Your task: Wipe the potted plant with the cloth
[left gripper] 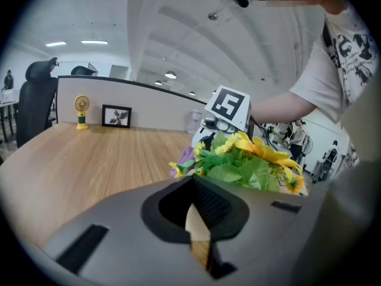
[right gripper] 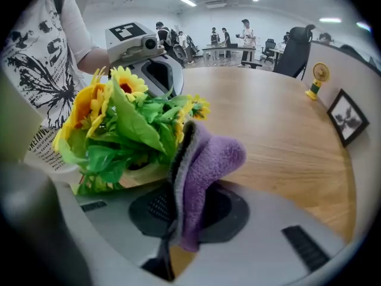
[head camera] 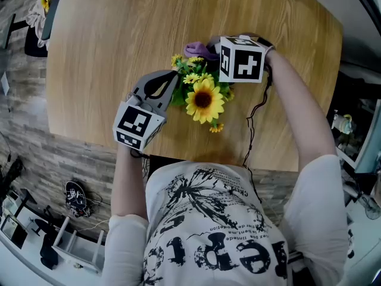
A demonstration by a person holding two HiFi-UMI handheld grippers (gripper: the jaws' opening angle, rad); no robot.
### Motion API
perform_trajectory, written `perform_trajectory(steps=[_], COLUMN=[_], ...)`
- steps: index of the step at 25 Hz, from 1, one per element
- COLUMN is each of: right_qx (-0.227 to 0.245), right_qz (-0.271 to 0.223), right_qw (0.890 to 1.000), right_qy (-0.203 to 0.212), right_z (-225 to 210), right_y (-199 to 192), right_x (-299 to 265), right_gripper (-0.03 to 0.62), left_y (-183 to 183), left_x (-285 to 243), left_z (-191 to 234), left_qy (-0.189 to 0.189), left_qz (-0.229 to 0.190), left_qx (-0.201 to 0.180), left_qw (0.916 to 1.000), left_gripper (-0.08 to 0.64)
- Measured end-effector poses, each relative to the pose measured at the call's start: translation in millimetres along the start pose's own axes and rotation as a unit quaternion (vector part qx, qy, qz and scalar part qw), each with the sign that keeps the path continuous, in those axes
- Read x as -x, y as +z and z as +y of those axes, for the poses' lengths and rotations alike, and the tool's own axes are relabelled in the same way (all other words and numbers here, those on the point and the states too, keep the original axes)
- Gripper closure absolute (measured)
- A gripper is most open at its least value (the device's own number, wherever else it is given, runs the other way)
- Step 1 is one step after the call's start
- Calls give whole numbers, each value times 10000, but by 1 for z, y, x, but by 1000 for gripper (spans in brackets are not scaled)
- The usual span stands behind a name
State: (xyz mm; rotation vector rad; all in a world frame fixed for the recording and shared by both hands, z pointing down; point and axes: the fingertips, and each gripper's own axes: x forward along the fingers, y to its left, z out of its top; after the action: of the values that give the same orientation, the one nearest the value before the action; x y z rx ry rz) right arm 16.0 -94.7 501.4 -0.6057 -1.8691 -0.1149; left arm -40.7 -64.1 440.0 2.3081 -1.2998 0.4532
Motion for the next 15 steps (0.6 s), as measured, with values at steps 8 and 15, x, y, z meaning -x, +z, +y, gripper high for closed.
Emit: perform_trajectory(steps=[8, 15], right_qx=[-421, -593], right_qz=[17, 81], right_qw=[9991, 9981], right_qy=[102, 166], right_z=[17, 38], right_y=[-18, -33], right_x=[-1, 3], right_gripper=[522, 522], left_y=[-2, -1], left_x=[0, 1], left_z=[0, -1], left_qy=[23, 72], left_qz=[-166, -293], left_qx=[64, -47], left_qw=[9998, 9995], left_gripper=[557, 557])
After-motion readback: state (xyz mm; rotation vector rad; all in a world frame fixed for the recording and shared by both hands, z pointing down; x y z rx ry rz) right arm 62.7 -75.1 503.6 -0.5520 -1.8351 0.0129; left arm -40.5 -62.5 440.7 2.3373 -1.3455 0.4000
